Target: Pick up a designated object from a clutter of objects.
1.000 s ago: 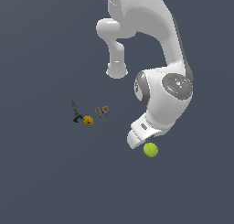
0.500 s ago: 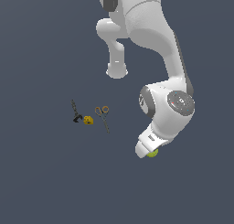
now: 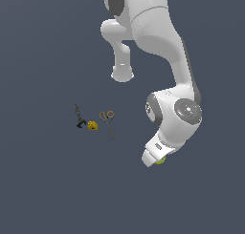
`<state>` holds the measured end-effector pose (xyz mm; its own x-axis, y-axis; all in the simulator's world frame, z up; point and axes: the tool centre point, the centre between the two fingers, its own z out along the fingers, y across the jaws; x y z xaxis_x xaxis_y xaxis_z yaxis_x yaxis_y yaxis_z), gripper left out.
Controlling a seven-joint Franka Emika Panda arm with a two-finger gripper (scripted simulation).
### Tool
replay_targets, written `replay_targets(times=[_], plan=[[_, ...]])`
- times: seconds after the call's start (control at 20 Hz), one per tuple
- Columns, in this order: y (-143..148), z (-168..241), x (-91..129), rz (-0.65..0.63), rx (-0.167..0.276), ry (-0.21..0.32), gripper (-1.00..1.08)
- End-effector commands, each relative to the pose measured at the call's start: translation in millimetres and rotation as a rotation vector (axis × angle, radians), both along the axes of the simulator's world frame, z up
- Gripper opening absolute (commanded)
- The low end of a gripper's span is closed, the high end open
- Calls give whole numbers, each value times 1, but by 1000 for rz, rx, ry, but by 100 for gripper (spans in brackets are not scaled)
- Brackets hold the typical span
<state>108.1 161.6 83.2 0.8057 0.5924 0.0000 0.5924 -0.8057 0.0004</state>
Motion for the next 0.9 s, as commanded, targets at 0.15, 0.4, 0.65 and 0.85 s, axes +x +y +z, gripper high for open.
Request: replay_targets(times=[0.15, 0.4, 0.65, 0.85], plan=[[0, -29, -1, 2, 0, 1, 100], [0, -42, 0, 3, 0, 0, 100], [1, -42, 0, 3, 0, 0, -100], [1, -42, 0, 3, 0, 0, -100]])
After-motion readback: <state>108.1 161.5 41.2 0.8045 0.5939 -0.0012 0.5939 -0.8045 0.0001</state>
